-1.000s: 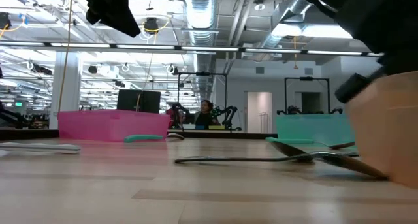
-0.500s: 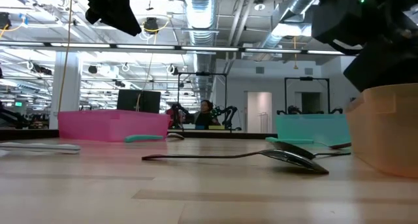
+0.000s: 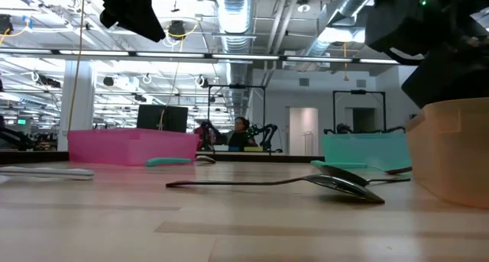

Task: Sort silverware by color (type)
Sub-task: Put the black spoon into the orange bin

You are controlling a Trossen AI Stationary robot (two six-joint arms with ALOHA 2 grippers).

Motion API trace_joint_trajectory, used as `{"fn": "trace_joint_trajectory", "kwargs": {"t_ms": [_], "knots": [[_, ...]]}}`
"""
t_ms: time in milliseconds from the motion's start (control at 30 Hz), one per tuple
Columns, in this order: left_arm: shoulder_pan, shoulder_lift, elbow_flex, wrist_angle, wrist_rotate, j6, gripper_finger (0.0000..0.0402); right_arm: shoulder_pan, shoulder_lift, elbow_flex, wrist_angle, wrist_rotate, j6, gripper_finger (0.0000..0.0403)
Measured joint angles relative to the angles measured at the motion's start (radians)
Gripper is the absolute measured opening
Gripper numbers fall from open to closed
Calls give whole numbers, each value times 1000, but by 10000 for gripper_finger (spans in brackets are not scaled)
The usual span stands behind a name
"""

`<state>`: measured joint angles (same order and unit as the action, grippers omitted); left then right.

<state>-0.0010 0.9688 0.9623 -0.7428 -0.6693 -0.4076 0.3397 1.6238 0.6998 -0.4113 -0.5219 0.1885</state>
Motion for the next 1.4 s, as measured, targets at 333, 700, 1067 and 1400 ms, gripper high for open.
{"fn": "trace_joint_trajectory", "kwargs": {"t_ms": [333, 700, 1067, 1400], "knots": [[0, 0, 0, 0, 0, 0, 114, 0, 0, 0, 2, -9, 22, 62], [0, 0, 0, -1, 0, 0, 114, 0, 0, -2, 0, -92, 78, 82], [0, 0, 0, -1, 0, 0, 114, 0, 1, 20, -36, -135, 134, 164], [0, 0, 0, -1, 0, 0, 114, 1, 2, 104, -134, -134, 118, 173]]}}
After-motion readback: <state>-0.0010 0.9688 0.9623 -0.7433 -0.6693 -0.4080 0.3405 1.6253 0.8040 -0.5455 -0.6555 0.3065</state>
